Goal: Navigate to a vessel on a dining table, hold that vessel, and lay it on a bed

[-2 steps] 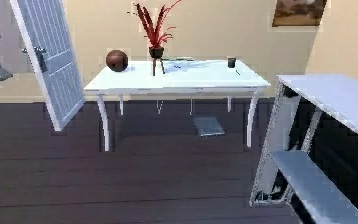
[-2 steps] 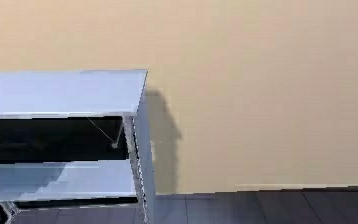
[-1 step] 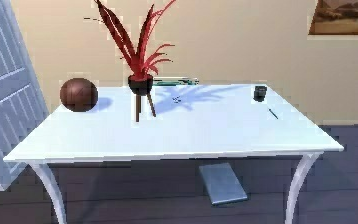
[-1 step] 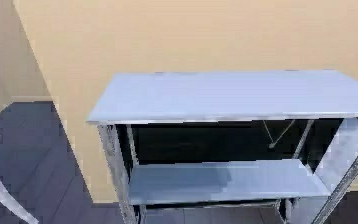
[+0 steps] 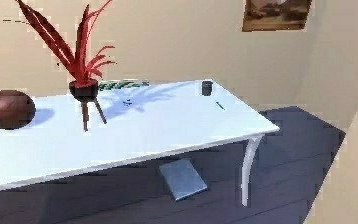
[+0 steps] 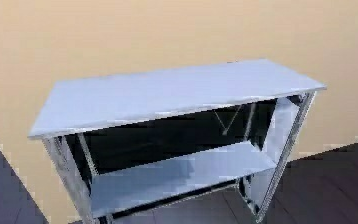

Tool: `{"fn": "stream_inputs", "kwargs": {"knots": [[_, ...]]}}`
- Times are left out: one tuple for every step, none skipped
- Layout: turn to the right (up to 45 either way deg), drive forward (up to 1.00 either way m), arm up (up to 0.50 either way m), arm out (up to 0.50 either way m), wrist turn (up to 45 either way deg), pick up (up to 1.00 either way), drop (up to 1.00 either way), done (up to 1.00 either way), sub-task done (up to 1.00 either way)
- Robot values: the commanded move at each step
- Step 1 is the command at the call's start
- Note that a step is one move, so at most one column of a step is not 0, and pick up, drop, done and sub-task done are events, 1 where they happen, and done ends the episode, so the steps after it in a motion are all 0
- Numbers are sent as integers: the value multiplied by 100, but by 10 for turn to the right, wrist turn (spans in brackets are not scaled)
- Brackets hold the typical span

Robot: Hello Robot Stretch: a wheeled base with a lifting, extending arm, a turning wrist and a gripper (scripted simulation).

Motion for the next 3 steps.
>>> {"fn": "stream_inputs", "kwargs": {"knots": [[0,40,0,0,0,0,0,0,0],[-450,0,0,0,0,0,0,0,0],[-300,0,0,0,0,0,0,0,0]]}}
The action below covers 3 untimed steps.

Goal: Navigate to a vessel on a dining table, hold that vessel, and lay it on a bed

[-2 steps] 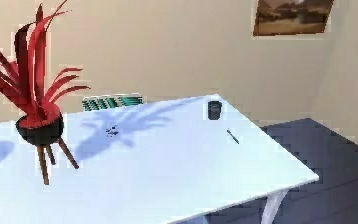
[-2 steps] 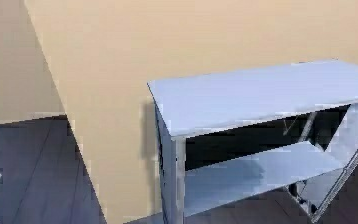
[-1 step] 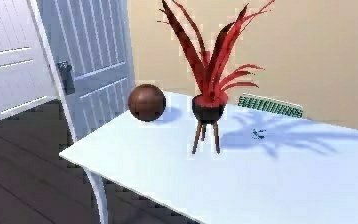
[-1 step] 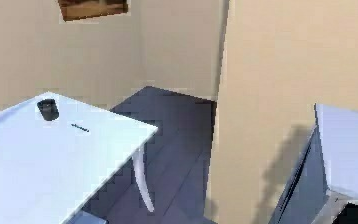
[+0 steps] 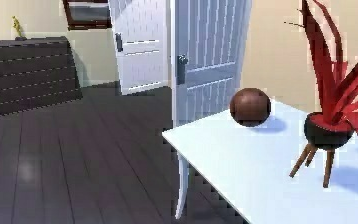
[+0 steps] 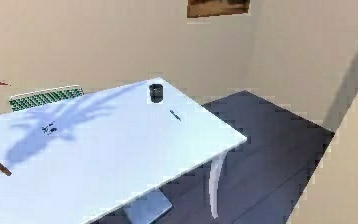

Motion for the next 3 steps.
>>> {"fn": "stream_inputs", "kwargs": {"knots": [[450,0,0,0,0,0,0,0,0],[450,0,0,0,0,0,0,0,0],[300,0,0,0,0,0,0,0,0]]}}
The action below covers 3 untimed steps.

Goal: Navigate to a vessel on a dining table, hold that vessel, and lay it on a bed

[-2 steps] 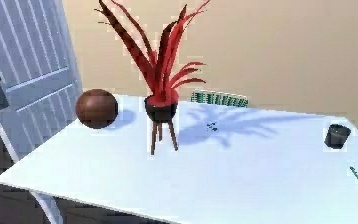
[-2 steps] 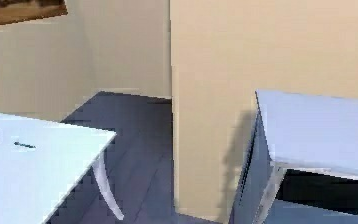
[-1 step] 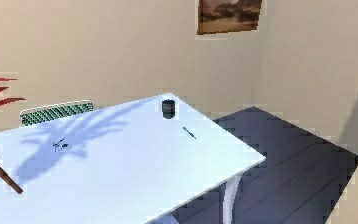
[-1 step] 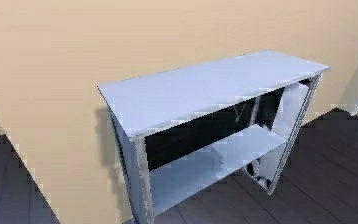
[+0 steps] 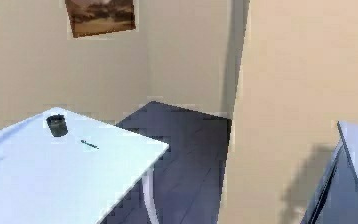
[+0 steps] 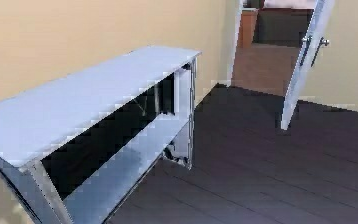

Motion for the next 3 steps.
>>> {"fn": "stream_inputs", "kwargs": {"knots": [[0,55,0,0,0,0,0,0,0],[-450,0,0,0,0,0,0,0,0],[-450,0,0,0,0,0,0,0,0]]}}
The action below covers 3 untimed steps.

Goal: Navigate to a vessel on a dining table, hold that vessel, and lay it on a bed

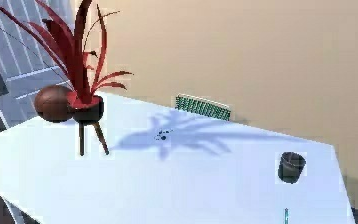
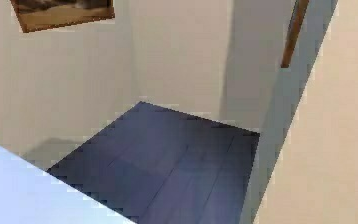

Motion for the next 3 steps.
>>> {"fn": "stream_inputs", "kwargs": {"knots": [[-450,0,0,0,0,0,0,0,0],[-90,0,0,0,0,0,0,0,0],[0,0,50,0,0,0,0,0,0]]}}
